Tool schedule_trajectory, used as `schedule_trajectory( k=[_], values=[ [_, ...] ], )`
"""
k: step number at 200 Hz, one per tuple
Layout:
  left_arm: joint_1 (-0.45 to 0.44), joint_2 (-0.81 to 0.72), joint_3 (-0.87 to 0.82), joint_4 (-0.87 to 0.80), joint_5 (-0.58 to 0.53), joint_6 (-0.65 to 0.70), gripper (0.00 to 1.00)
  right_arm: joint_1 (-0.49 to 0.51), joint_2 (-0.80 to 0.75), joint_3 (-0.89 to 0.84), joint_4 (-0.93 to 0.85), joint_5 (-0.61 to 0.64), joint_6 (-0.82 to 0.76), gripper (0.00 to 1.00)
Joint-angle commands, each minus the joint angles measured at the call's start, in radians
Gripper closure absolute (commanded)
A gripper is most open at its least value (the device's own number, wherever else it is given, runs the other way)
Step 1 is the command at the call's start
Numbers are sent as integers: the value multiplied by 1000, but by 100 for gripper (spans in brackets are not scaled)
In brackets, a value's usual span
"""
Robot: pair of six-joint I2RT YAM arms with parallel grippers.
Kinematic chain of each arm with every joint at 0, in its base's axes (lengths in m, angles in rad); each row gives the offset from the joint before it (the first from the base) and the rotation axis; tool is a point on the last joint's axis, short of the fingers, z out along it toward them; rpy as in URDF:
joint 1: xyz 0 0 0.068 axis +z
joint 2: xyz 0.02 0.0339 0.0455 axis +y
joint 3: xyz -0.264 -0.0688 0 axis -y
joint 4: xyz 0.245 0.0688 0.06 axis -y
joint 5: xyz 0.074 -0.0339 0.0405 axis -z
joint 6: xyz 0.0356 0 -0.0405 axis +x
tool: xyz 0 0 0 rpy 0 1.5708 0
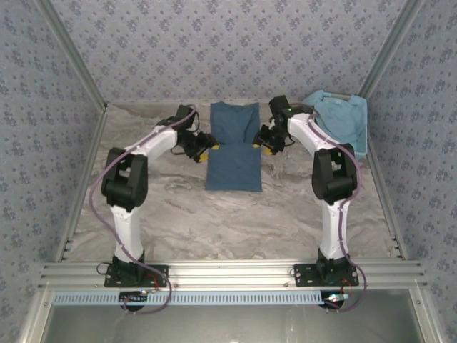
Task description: Fold and stack the t-shirts
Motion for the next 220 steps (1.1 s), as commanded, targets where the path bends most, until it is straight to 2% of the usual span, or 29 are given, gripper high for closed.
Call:
schedule_trajectory(
  k=[1,36,56,83,111,149,188,220],
  values=[
    [-16,-171,-207,37,5,-48,49,24,-169,-207,70,17,29,55],
    [-60,-279,-493,235,61,-229,47,93,-345,-543,264,-55,151,55],
    [-76,-257,-523,278,64,-278,46,102,-376,-661,323,-85,204,54],
    [-83,-213,-521,267,40,-286,46,91,-377,-718,362,-106,228,54],
    [-83,-164,-509,307,33,-289,56,87,-364,-732,375,-108,243,54],
    [-84,-125,-466,345,18,-294,81,79,-334,-739,415,-114,275,55],
    [-86,-118,-438,327,20,-279,95,77,-312,-714,351,-88,277,57],
    [-87,-127,-436,306,15,-262,98,79,-333,-722,336,-54,258,57]
  ],
)
